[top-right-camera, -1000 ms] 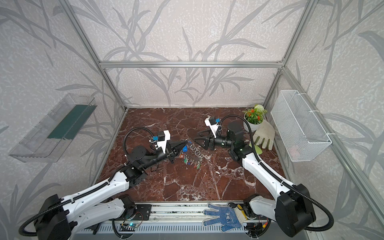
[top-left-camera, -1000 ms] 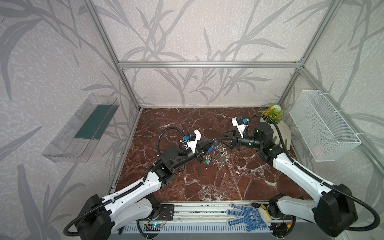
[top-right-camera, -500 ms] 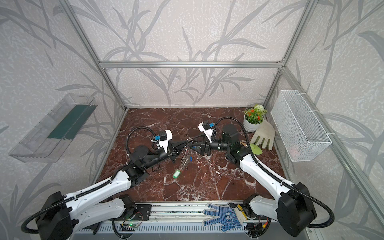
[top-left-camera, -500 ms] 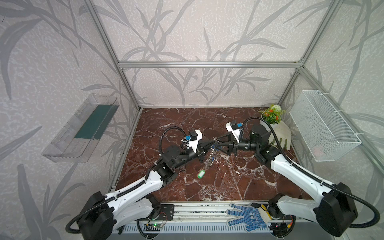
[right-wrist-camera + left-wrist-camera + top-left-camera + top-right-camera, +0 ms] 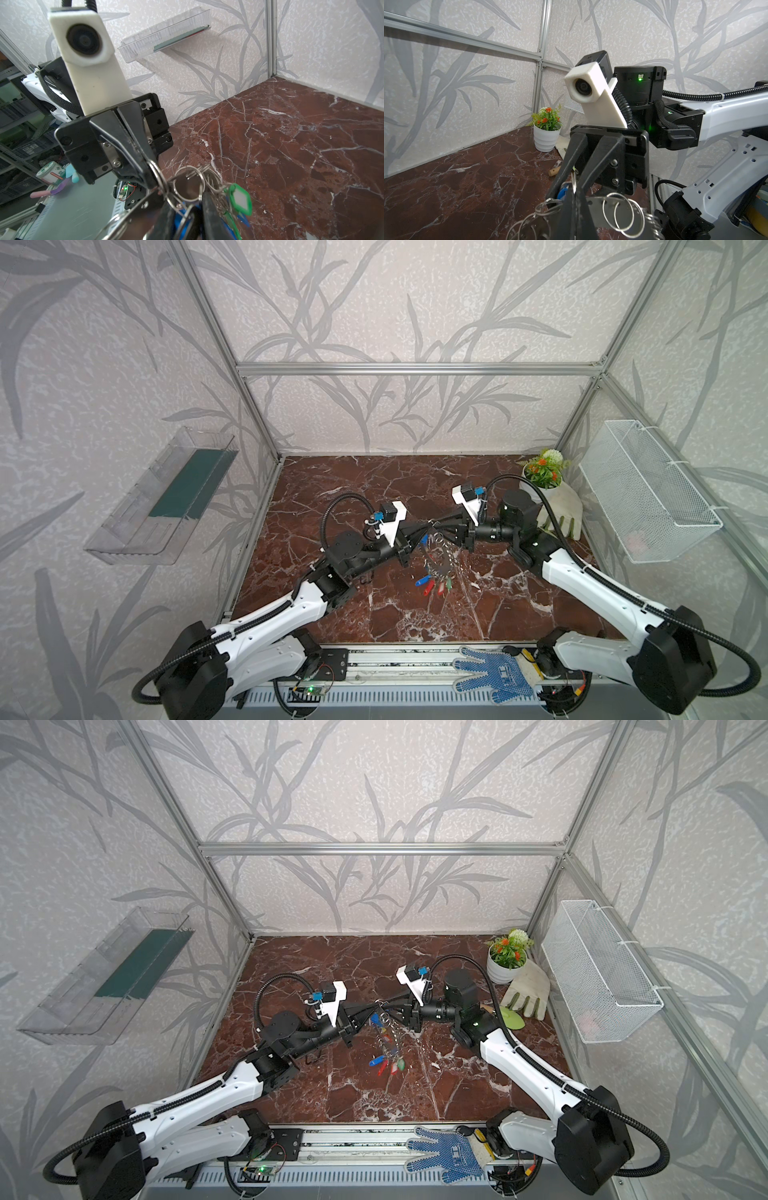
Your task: Put the keys on the keyring
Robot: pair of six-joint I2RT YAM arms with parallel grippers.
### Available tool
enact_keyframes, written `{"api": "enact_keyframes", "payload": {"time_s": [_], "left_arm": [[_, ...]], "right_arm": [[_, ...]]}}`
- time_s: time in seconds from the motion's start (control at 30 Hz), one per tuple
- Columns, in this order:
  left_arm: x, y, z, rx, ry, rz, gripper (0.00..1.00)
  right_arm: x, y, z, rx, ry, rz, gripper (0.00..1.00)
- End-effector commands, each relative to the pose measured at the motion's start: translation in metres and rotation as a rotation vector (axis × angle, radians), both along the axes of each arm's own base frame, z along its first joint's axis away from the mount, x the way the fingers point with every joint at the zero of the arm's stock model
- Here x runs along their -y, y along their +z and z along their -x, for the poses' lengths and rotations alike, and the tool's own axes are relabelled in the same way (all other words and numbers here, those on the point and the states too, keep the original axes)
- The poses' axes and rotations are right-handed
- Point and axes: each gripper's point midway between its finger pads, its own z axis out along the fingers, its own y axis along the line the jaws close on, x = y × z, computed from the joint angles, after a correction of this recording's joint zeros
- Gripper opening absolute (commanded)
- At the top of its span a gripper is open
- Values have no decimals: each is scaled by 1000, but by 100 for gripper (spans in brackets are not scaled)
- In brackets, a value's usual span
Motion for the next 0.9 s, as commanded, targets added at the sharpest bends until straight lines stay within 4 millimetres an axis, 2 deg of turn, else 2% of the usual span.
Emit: {"api": "enact_keyframes", "payload": {"time_s": [0.0, 0.23, 0.4, 0.7, 0.87], "left_arm": [[-8, 57, 4, 108, 17, 143, 0], [-16, 72, 4, 132, 45, 212, 0], [-11, 75, 4, 146, 29, 231, 0], [-5, 67, -1, 138, 26, 232, 0], [-9, 61, 0, 131, 41, 230, 0]], "right_arm": [[1, -5, 6, -2, 3, 12, 12], [0, -14, 8, -36, 18, 10, 9], [-9, -16, 16, -43, 68, 11, 11], [-11, -5, 20, -21, 80, 12, 18], [-7, -4, 18, -9, 35, 28, 19]]}}
